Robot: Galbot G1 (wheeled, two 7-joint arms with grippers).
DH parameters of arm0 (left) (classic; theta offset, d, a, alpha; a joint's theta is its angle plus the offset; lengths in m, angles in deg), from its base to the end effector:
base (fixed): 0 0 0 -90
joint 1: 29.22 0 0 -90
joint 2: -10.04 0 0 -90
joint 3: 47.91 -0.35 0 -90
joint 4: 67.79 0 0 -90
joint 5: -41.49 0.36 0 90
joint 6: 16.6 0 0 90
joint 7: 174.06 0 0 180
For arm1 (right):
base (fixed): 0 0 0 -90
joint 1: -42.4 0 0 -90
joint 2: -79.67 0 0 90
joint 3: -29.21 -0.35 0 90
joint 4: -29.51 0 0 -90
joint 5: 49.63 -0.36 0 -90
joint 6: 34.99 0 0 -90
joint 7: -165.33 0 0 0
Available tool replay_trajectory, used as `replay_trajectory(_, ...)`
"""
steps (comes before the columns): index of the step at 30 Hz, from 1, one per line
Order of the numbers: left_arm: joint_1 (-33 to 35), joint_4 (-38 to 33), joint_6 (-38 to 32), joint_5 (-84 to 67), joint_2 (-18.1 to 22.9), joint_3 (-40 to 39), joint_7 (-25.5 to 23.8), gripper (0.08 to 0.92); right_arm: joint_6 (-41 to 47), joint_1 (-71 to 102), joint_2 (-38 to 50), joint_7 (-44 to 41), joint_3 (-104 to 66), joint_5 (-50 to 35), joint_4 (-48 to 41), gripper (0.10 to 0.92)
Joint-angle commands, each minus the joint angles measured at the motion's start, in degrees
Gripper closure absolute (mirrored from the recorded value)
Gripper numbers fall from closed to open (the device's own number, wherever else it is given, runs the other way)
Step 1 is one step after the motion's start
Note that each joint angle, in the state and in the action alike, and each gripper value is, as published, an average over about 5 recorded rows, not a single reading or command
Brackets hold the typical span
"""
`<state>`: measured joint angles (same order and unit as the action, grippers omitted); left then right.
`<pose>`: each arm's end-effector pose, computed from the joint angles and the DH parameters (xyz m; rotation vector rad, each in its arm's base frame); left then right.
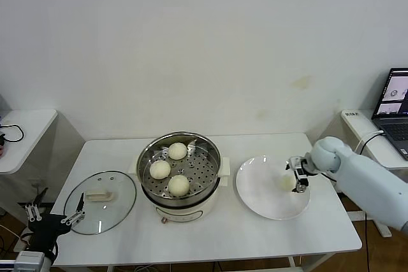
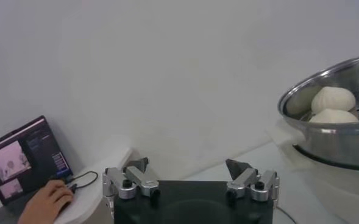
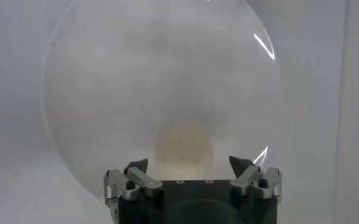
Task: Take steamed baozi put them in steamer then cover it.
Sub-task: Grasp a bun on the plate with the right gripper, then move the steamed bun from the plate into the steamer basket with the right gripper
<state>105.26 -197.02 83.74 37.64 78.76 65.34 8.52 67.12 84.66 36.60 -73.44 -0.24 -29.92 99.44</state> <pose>0.1309 0.1470 -0.2323 0.2078 -2.8749 -0.6935 0.5103 -0.1449 -0.2391 1.1526 -1.4339 1.4780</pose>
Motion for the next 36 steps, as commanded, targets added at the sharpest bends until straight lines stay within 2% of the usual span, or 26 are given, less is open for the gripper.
replay_trajectory(1,0.0,0.1,0.0,0.0,0.1,0.0,0.0,0.177,0.1,0.8,-3.1,0.3,-0.6,1.7,-3.2,0.243)
replay_trajectory(12,0.0,0.1,0.0,0.0,0.3,-0.1,0.0,0.177,1.2,0.9,-2.8,-0.5,-1.0,3.0,-3.2,0.339)
replay_trajectory(25,0.0,0.1,-0.1,-0.1,0.3,0.1,0.0,0.177,2.8,-1.5,-0.9,-2.5,0.5,-0.3,-0.2,0.512)
replay_trajectory(36,-0.3,-0.4,0.0,-0.2,0.0,0.0,0.0,0.177,6.5,-15.8,5.6,-3.6,11.2,-11.0,8.3,0.516)
